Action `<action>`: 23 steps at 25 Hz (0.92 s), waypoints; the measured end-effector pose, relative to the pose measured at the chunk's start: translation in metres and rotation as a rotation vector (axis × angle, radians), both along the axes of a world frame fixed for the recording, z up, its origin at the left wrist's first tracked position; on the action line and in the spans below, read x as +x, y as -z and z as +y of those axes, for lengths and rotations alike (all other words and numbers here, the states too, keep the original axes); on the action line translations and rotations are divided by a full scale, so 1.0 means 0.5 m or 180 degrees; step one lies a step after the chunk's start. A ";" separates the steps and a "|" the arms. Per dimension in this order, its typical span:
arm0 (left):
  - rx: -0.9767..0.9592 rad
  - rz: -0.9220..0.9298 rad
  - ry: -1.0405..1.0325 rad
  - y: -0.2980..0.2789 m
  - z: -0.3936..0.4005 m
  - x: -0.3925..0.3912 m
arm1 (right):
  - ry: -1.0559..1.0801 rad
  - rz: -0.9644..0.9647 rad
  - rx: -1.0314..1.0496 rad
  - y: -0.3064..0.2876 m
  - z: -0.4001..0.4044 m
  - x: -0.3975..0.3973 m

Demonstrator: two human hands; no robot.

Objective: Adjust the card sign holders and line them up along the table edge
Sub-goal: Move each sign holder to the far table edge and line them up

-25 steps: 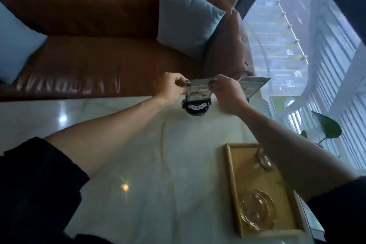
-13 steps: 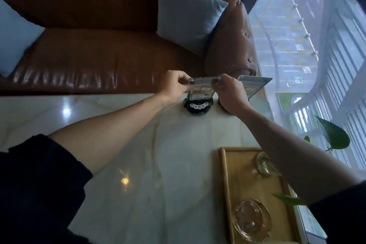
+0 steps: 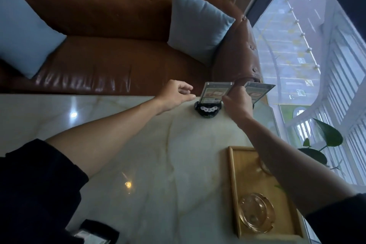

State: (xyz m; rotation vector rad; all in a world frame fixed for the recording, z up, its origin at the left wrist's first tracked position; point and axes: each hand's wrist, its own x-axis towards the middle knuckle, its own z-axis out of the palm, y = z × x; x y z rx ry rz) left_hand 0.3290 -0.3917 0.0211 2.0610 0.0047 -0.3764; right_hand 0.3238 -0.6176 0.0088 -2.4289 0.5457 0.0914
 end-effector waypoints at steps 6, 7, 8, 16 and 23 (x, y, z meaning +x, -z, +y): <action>-0.0221 -0.0082 -0.0099 -0.096 0.195 -0.176 | -0.0571 -0.0346 0.0542 -0.079 0.187 -0.173; -0.0249 -0.0108 -0.0161 -0.110 0.228 -0.211 | -0.0632 -0.0327 0.0717 -0.087 0.220 -0.209; -0.0225 -0.0143 -0.0223 -0.123 0.267 -0.251 | -0.0688 -0.0296 0.0885 -0.094 0.256 -0.249; -0.0182 -0.0024 -0.0228 -0.146 0.509 -0.536 | -0.1486 0.0152 0.1655 -0.125 0.473 -0.518; -0.0491 0.0372 -0.0051 -0.037 0.575 -0.746 | -0.1602 0.0658 0.1871 -0.043 0.511 -0.714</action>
